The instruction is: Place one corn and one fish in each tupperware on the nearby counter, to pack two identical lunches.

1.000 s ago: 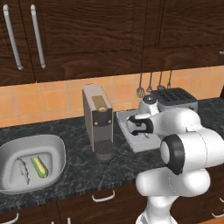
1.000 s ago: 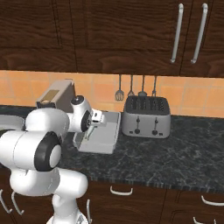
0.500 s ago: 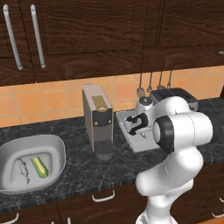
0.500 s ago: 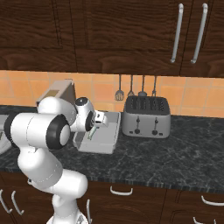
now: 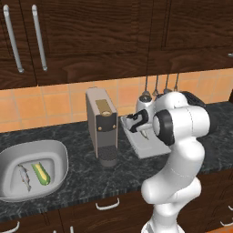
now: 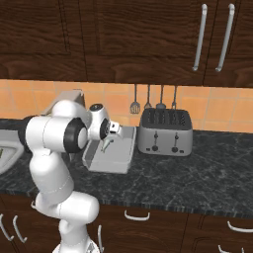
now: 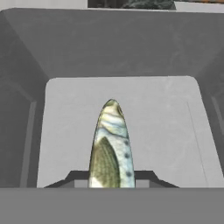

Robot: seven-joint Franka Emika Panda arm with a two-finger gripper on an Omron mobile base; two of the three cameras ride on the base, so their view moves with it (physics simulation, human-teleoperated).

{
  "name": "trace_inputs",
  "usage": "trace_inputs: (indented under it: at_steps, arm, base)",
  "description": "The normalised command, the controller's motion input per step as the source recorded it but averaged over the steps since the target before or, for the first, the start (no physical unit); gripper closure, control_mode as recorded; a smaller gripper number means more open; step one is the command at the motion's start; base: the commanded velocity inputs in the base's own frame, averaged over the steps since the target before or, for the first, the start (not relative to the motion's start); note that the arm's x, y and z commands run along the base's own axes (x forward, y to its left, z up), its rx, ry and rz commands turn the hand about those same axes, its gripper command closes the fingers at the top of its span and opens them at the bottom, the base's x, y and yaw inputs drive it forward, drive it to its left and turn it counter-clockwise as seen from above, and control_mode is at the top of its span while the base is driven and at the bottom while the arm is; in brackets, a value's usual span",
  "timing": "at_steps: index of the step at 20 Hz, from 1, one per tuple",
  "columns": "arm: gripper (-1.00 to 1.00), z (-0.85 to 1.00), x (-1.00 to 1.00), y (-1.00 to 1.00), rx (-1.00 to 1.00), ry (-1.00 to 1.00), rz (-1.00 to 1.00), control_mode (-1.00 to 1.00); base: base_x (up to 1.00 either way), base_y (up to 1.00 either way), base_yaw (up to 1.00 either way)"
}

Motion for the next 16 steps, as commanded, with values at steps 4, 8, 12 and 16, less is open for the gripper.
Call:
trace_inputs:
  at_steps: [4, 8, 12, 16]
  arm:
    - [1.00, -0.19, 0.00, 0.00, 0.00, -0.02, 0.00, -1.00]
    - [-1.00, -0.07, -0.04, 0.00, 0.00, -0.05, 0.00, -1.00]
    - [-1.00, 0.31, -0.37, 0.00, 0.00, -0.10, -0.03, -1.00]
    - [-1.00, 0.60, -0.71, 0.00, 0.00, -0.05, -0.05, -1.00]
  base:
    - [0.00, 0.00, 0.00]
    - [0.00, 0.00, 0.00]
    - [0.00, 0.00, 0.00]
    - [0.00, 0.00, 0.00]
